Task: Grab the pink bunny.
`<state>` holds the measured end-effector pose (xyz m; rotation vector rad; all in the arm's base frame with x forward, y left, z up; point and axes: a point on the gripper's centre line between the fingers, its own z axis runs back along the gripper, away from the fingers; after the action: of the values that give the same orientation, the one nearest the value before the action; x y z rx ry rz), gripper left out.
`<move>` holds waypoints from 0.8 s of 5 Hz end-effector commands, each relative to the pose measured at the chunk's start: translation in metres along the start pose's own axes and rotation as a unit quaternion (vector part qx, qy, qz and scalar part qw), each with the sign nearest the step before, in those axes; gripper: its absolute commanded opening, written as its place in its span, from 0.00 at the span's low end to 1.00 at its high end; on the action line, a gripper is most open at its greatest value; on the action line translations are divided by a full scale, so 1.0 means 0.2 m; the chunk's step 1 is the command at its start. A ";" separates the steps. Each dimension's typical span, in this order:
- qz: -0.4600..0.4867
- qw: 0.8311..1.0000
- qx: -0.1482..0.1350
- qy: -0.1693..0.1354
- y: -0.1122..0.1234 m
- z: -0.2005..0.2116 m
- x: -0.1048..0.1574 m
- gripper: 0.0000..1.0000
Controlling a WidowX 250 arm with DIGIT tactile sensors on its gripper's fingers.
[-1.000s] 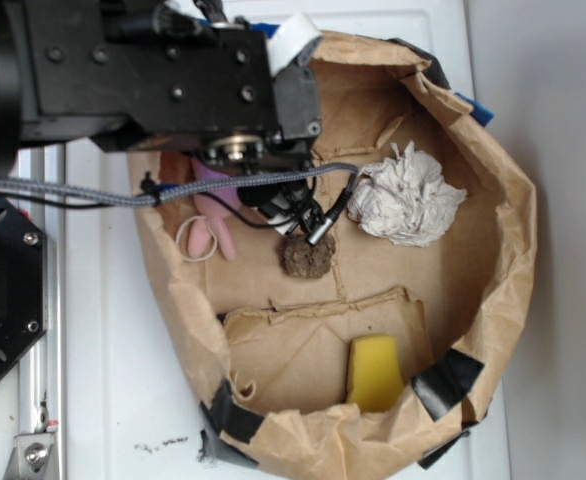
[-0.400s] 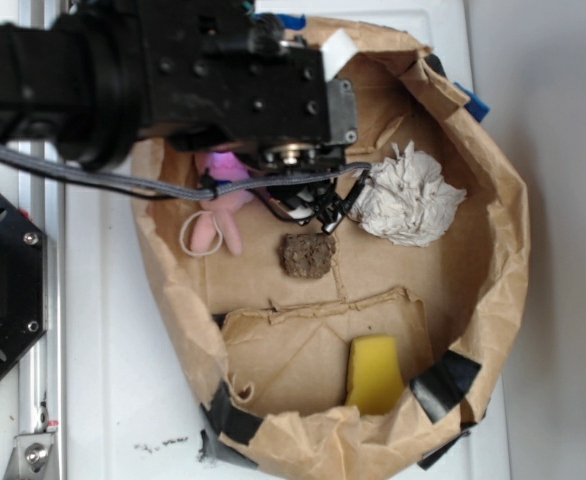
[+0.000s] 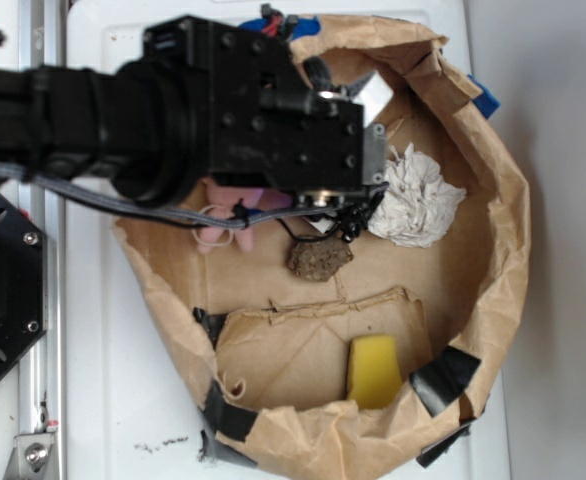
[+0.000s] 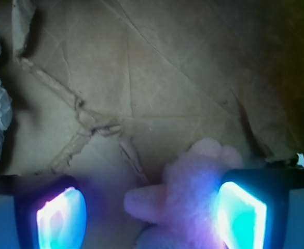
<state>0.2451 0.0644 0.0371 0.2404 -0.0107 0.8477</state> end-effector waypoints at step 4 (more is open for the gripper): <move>0.001 1.000 -0.023 -0.010 -0.01 0.04 0.01 0.00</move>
<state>0.2449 0.0622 0.0386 0.2268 -0.0134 0.8388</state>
